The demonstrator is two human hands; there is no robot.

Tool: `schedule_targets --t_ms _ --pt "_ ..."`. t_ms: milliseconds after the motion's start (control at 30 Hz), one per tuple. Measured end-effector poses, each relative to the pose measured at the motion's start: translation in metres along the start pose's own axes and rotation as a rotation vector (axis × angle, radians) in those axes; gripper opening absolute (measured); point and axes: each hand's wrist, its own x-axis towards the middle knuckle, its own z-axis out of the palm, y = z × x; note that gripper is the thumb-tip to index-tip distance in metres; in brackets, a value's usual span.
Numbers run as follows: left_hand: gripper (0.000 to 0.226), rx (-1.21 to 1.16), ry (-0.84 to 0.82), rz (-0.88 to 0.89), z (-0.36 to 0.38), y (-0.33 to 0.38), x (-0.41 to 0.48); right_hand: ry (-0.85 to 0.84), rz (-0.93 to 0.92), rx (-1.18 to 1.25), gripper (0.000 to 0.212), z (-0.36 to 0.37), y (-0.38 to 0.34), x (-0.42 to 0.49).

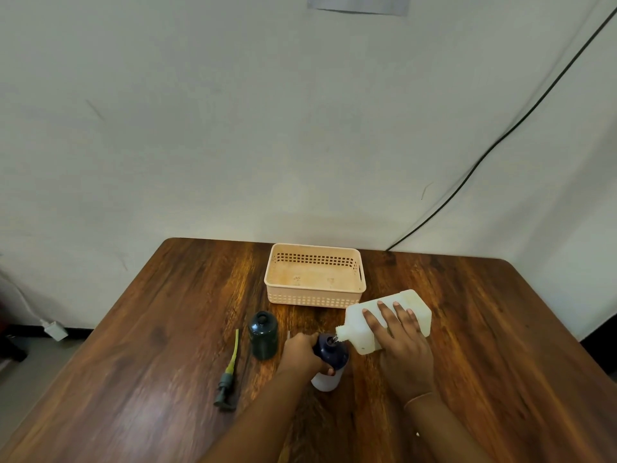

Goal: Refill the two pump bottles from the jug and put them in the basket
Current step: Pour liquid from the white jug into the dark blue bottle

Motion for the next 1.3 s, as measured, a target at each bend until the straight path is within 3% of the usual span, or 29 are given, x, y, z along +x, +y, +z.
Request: schedule_targets --t_ms 767,1000,1300 --pt "0.063 0.030 -0.020 -0.005 -0.001 -0.001 0.002 -0.046 0.025 -0.017 0.072 -0.001 -0.002 -0.002" --pt "0.061 0.021 -0.007 0.012 0.001 -0.001 0.002 -0.091 0.171 0.066 0.073 0.001 -0.008 -0.005" --pt "0.066 0.006 -0.006 0.000 0.000 0.001 0.001 -0.156 0.658 0.448 0.072 0.020 -0.004 -0.008"
